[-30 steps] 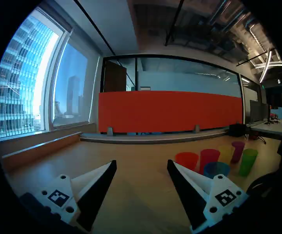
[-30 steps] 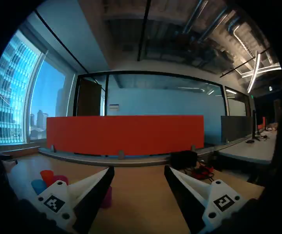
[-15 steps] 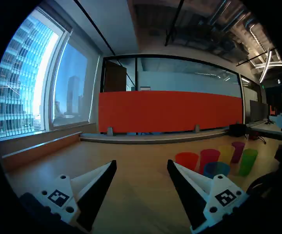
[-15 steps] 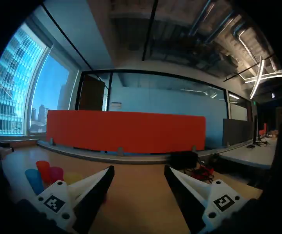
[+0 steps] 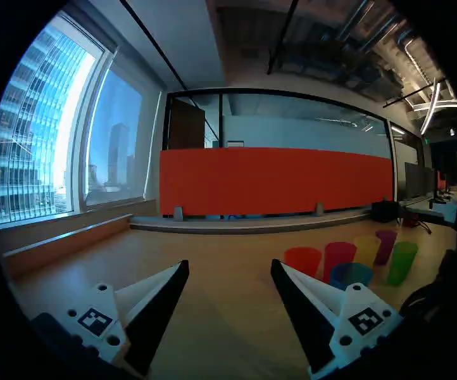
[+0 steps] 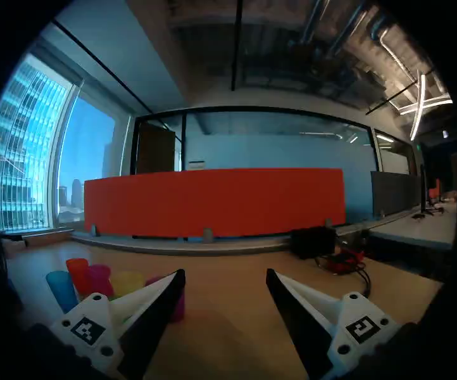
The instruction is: Pour water
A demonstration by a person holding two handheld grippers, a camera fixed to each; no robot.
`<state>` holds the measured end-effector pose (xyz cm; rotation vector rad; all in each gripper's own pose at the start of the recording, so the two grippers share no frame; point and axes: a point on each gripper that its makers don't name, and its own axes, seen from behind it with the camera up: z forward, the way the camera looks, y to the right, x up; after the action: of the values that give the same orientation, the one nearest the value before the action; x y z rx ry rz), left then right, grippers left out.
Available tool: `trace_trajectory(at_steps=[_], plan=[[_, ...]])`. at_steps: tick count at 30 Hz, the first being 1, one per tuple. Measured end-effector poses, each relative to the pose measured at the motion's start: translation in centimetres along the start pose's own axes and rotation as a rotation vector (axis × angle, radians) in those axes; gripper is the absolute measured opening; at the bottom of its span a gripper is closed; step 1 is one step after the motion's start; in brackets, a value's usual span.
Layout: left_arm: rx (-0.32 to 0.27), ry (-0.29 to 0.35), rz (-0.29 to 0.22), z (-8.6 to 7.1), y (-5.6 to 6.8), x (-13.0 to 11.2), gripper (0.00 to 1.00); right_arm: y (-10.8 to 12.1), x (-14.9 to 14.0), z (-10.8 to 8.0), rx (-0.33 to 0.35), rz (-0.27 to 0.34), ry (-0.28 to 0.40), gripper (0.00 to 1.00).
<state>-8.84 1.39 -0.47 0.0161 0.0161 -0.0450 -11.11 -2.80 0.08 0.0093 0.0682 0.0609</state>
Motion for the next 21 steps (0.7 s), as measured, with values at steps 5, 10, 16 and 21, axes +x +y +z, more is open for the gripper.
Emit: trace_trajectory(at_steps=[5, 10, 16, 21], plan=[[0.0, 0.0, 0.0, 0.0, 0.0, 0.0, 0.96, 0.4, -0.8, -0.1, -0.009, -0.017, -0.007, 0.99], [0.0, 0.0, 0.0, -0.1, 0.0, 0.0, 0.96, 0.7, -1.5, -0.1, -0.017, -0.013, -0.026, 0.99], [0.0, 0.0, 0.0, 0.0, 0.1, 0.1, 0.96, 0.9, -2.0, 0.0, -0.024, -0.024, -0.045, 0.99], [0.0, 0.0, 0.0, 0.1, 0.0, 0.1, 0.96, 0.9, -2.0, 0.0, -0.025, -0.032, -0.047, 0.99]])
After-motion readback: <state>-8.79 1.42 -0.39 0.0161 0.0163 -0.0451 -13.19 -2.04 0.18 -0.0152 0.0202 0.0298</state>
